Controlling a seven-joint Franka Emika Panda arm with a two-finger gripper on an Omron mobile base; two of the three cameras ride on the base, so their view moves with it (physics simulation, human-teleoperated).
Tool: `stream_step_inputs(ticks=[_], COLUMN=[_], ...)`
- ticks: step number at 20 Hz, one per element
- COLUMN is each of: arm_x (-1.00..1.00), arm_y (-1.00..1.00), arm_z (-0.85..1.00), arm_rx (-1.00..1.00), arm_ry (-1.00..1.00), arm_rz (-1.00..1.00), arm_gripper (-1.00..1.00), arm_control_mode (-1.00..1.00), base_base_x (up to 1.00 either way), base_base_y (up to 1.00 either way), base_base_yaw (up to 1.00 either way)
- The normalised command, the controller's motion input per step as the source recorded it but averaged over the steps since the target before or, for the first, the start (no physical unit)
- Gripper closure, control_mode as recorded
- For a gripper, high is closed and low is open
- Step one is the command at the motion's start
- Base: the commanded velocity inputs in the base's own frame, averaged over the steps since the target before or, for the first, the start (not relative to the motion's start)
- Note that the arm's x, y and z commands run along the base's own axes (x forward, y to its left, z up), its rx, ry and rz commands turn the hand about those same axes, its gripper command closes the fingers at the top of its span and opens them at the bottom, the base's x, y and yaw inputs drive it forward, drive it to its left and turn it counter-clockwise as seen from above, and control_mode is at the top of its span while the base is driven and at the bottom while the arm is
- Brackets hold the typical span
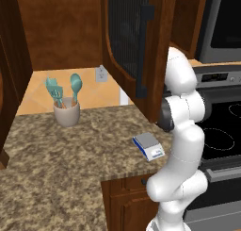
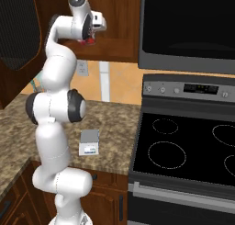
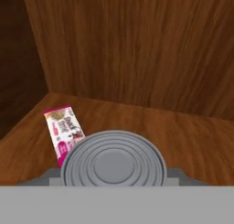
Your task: Pick the canned food and place it on the digital scale for weighing, and close the cabinet.
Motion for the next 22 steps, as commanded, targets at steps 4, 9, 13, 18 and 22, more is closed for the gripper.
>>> stream_step_inputs(ticks=[4,9,13,18,22], arm_x=[-0.84,-0.98,-1.00,-1.00,-1.00], arm_y=[-0.15,-0.27,-0.31,-0.41,-0.48], arm_z=[0.00,0.00,0.00,0.00,-0.14], arm_rx=[0.07,0.04,0.13,0.05,0.00], arm_ry=[-0.18,-0.11,-0.13,-0.10,0.00], arm_rz=[0.00,0.04,0.05,0.09,0.18], arm_gripper=[1.00,1.00,1.00,1.00,1.00], arm_control_mode=[-1.00,-1.00,-1.00,-1.00,-1.00], base_base_x=[0.00,0.00,0.00,0.00,0.00], base_base_y=[0.00,0.00,0.00,0.00,0.00], base_base_yaw=[0.00,0.00,0.00,0.00,0.00])
